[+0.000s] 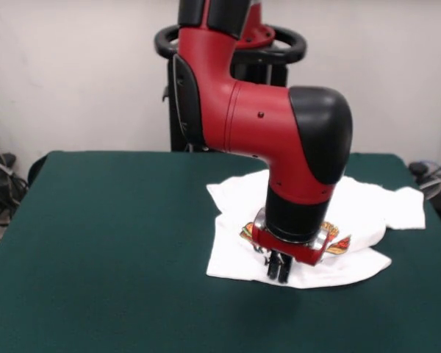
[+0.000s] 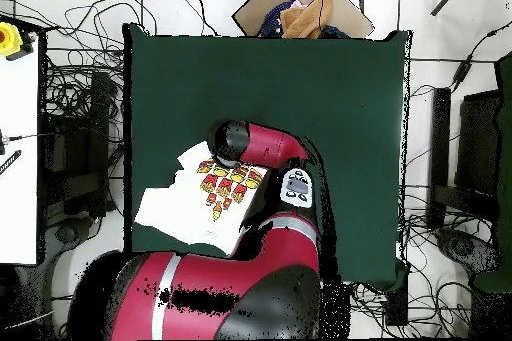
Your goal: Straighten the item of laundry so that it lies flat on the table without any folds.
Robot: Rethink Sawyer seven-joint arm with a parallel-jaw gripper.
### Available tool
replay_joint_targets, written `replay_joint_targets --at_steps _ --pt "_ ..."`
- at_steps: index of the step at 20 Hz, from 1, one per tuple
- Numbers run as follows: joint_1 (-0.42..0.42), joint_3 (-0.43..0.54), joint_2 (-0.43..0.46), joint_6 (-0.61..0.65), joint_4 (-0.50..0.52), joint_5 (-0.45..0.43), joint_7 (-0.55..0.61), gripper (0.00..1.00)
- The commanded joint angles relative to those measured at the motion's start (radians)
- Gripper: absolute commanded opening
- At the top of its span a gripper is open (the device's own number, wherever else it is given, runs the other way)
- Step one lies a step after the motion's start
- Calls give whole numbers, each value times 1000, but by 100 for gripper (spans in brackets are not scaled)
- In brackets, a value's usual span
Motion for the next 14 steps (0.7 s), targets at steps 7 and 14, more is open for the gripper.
replay_joint_targets --at_steps 7,14 --pt "-22 40 237 -338 -133 -104 79 0" --pt "46 -60 269 -484 -176 -127 187 0"
